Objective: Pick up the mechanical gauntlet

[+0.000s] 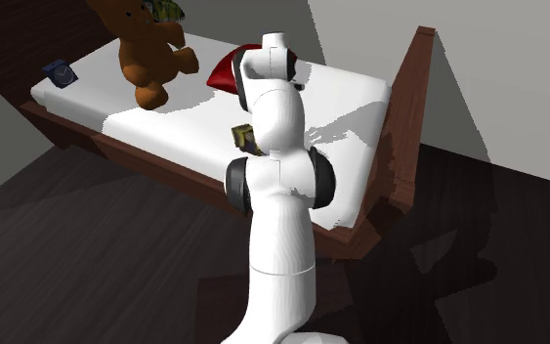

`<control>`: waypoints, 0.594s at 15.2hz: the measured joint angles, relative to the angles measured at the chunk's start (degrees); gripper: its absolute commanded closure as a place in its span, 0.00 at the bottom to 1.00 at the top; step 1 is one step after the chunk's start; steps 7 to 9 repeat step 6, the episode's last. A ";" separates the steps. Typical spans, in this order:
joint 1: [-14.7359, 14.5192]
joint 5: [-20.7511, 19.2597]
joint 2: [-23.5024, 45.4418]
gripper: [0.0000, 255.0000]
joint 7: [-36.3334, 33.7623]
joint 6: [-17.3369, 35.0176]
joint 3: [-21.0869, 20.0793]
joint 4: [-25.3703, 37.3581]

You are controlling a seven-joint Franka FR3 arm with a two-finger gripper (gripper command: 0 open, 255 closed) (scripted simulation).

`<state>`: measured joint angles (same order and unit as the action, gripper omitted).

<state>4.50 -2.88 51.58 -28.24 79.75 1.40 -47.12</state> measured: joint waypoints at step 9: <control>0.17 0.00 3.46 1.00 0.54 -7.10 0.11 10.58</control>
